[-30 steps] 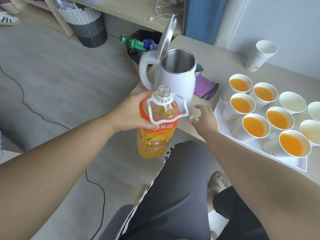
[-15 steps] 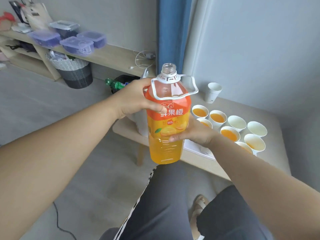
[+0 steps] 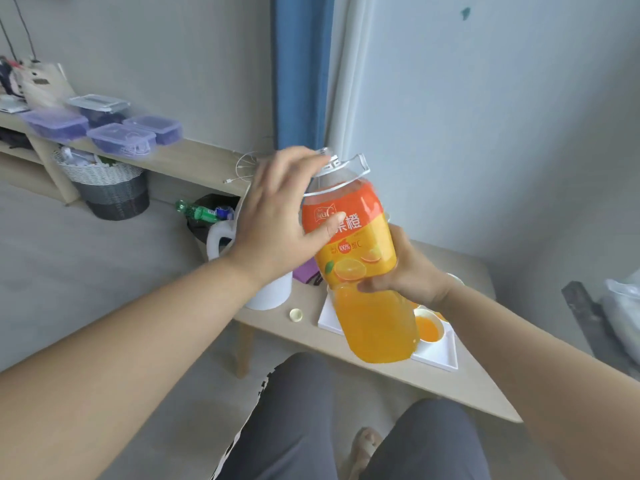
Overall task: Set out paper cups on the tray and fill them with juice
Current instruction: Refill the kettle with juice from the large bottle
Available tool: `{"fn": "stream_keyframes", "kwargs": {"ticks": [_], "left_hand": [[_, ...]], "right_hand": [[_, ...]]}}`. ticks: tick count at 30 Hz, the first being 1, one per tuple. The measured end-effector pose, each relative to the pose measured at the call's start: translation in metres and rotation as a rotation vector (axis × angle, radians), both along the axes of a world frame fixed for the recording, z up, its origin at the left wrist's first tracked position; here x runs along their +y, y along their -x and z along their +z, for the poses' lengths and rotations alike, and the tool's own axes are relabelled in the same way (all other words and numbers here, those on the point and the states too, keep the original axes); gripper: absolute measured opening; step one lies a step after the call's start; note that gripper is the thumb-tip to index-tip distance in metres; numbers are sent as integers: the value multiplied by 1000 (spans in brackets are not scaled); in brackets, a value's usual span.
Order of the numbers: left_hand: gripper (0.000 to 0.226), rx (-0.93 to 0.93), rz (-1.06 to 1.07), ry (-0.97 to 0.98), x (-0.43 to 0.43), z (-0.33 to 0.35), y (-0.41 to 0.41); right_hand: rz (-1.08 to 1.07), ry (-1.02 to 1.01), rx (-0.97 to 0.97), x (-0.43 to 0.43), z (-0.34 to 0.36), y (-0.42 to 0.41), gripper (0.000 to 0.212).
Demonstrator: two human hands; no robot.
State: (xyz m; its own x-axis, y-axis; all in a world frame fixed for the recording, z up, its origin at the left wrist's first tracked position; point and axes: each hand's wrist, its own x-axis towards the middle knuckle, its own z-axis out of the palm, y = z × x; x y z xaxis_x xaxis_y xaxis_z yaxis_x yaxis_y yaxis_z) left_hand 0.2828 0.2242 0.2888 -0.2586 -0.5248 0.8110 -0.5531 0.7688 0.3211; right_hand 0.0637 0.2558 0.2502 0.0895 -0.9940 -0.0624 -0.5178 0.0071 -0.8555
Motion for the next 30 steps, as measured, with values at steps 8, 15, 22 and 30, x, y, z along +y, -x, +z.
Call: {"fn": "stream_keyframes", "kwargs": {"ticks": [8,15,22,30], "left_hand": [[85,-2,208,-287,4,-32,52],[91,119,263,-594,-13,-42,66],[89,228,237,-748,-32,-56,61],[87,314,246,-825,-48,-76,57]], "right_hand": [[-45,3,376,-30,28,4,104],[-10,-92,610,-59,28,-1,106],[15,-194,746,-83,20,-11,111],[61,-230,843,-103,10,-21,114]]}}
